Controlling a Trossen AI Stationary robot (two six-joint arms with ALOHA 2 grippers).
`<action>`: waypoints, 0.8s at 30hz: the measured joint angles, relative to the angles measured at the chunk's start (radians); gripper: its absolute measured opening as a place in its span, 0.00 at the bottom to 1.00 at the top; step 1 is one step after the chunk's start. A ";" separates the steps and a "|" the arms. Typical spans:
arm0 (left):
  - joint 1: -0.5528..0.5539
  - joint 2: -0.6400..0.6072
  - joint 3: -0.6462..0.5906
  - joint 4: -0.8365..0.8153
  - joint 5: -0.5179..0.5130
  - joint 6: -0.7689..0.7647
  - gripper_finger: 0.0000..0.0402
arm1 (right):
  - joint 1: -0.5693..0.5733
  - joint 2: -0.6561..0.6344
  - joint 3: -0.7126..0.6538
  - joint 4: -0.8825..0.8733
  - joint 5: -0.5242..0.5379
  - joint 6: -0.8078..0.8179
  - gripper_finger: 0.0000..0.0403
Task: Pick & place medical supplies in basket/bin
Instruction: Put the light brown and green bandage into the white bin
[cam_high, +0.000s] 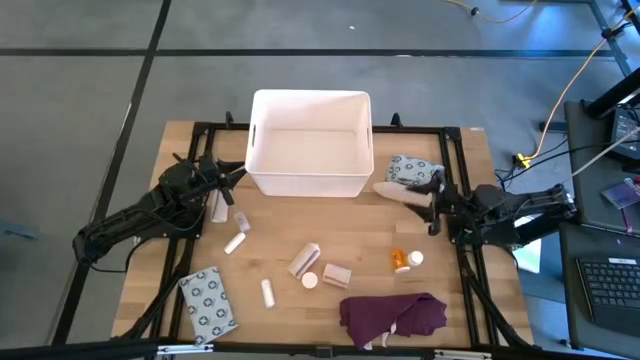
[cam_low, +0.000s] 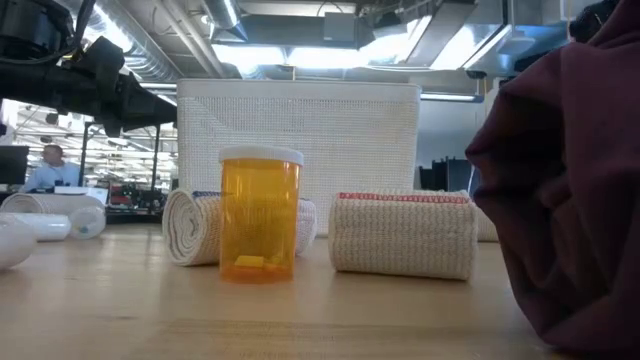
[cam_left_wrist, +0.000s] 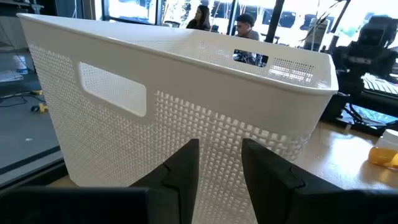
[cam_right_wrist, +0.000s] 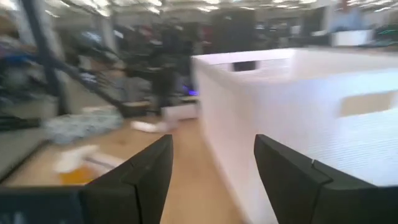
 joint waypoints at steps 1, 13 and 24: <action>0.000 0.000 0.000 0.000 0.000 0.000 0.29 | 0.000 0.028 0.039 -0.027 0.050 -0.001 0.56; 0.000 0.000 0.000 0.000 0.000 0.000 0.29 | 0.000 0.651 0.666 -0.585 0.157 0.460 0.56; 0.000 0.000 0.000 0.000 0.000 0.000 0.29 | -0.038 1.061 1.041 -1.287 -0.007 0.571 0.56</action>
